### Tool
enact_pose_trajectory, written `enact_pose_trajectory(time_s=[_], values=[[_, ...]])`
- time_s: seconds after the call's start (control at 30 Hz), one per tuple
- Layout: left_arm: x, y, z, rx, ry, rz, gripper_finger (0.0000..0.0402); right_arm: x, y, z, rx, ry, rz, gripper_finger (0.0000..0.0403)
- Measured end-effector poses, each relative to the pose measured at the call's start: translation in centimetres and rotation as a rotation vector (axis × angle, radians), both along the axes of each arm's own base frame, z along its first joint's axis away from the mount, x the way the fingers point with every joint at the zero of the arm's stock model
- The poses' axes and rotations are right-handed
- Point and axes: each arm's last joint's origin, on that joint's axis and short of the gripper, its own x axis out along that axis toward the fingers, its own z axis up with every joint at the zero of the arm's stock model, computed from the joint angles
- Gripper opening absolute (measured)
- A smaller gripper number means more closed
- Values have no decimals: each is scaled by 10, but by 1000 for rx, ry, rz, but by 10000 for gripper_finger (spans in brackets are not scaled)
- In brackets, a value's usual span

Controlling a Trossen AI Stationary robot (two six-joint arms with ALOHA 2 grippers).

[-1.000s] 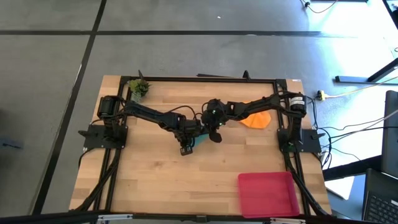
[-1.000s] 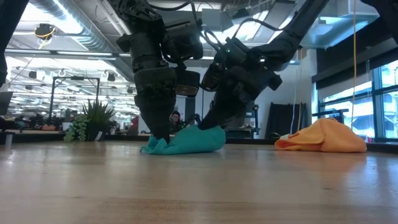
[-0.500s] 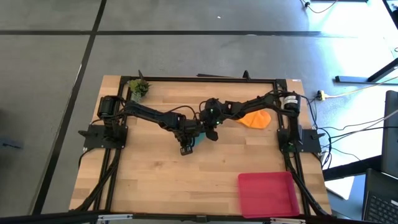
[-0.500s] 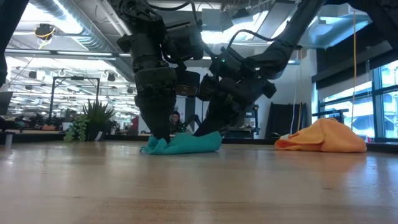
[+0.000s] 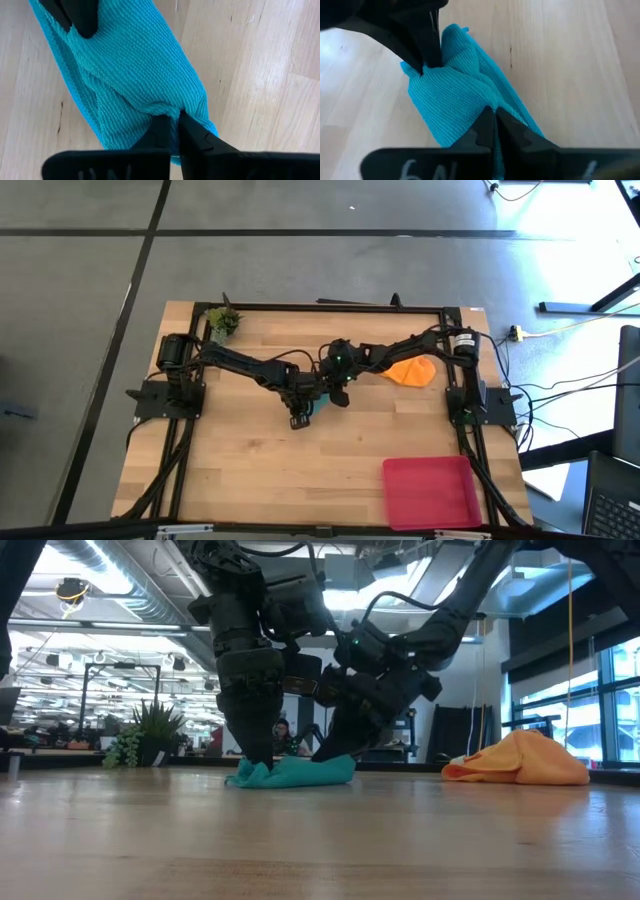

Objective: Roll microfiber towels into tight, uniform cylinder then place into a basket
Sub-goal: Roll the blue microfiber cloth

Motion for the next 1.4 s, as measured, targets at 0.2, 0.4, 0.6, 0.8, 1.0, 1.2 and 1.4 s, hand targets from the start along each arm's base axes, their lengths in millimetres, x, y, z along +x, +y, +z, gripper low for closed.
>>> enact_pose_trajectory(time_s=[0.2,0.4,0.6,0.8,1.0,1.2,1.4], values=[[0,0,0,1,0,0,2,0,0,-7,5,16,-1,13],[0,0,0,3,-1,-4,2,0,0,-6,26,-2,20,14],[0,0,0,5,-1,-4,3,0,0,-6,20,-10,31,15],[0,0,0,7,-1,-4,3,1,0,-6,16,-27,35,15],[0,0,0,7,-2,-4,4,2,0,-6,13,-29,39,15],[0,0,1,6,-1,0,4,1,0,-6,13,-30,41,15],[-4,0,6,11,11,26,4,2,0,-6,11,-34,43,15]])
